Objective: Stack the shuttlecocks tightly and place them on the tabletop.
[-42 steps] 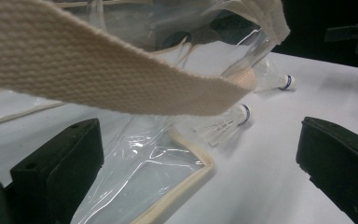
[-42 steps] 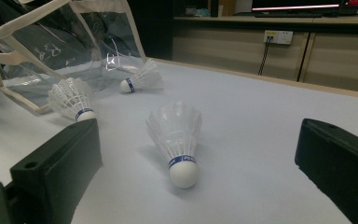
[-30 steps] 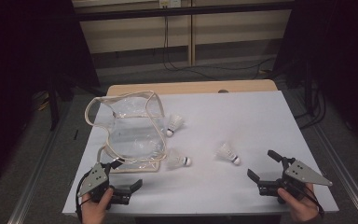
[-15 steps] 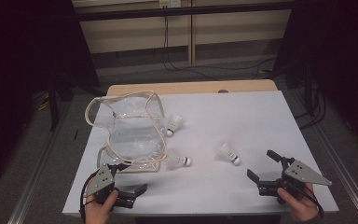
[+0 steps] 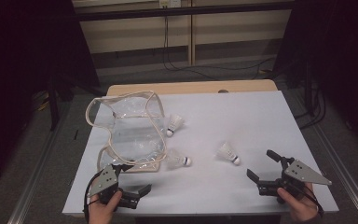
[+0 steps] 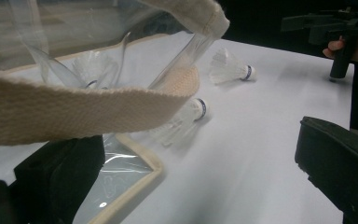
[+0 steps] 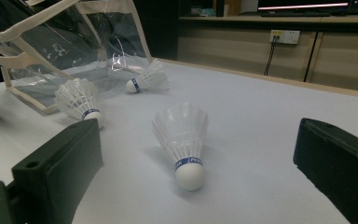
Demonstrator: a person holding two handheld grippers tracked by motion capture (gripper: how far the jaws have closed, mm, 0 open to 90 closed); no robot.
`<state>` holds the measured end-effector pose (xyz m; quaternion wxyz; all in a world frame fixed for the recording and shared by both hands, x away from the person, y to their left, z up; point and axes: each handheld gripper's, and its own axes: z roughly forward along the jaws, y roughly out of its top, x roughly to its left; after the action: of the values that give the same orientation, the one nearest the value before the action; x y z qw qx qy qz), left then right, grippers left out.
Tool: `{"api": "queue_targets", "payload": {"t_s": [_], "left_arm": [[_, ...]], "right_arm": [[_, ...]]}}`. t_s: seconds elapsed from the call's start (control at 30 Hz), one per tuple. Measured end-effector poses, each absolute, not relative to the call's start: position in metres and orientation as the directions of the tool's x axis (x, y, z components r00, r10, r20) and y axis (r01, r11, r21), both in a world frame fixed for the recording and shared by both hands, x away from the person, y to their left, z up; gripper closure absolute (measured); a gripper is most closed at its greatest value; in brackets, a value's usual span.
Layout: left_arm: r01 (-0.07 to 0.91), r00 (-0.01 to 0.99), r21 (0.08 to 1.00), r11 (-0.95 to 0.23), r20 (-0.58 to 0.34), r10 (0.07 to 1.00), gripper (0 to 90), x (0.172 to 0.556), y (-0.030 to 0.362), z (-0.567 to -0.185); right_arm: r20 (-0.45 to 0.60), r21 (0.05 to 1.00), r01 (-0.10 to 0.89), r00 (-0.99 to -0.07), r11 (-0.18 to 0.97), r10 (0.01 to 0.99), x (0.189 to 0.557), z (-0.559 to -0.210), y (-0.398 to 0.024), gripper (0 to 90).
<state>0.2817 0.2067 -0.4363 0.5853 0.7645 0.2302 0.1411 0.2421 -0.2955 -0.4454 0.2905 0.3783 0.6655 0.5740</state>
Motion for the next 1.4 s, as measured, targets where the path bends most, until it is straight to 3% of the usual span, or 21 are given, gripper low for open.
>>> {"api": "queue_targets", "payload": {"t_s": [0.8,1.4], "left_arm": [[0.195,0.875,0.944,-0.266,-0.046,0.481,2.1,0.281,0.190,-0.439],[0.212,0.871,0.947,-0.241,-0.071,0.486,2.0,0.280,0.176,-0.441]], "right_arm": [[0.047,0.984,0.170,-0.544,0.055,0.838,0.242,-0.445,-0.296,0.6],[0.047,0.985,0.166,-0.546,0.054,0.837,0.242,-0.445,-0.295,0.7]]}}
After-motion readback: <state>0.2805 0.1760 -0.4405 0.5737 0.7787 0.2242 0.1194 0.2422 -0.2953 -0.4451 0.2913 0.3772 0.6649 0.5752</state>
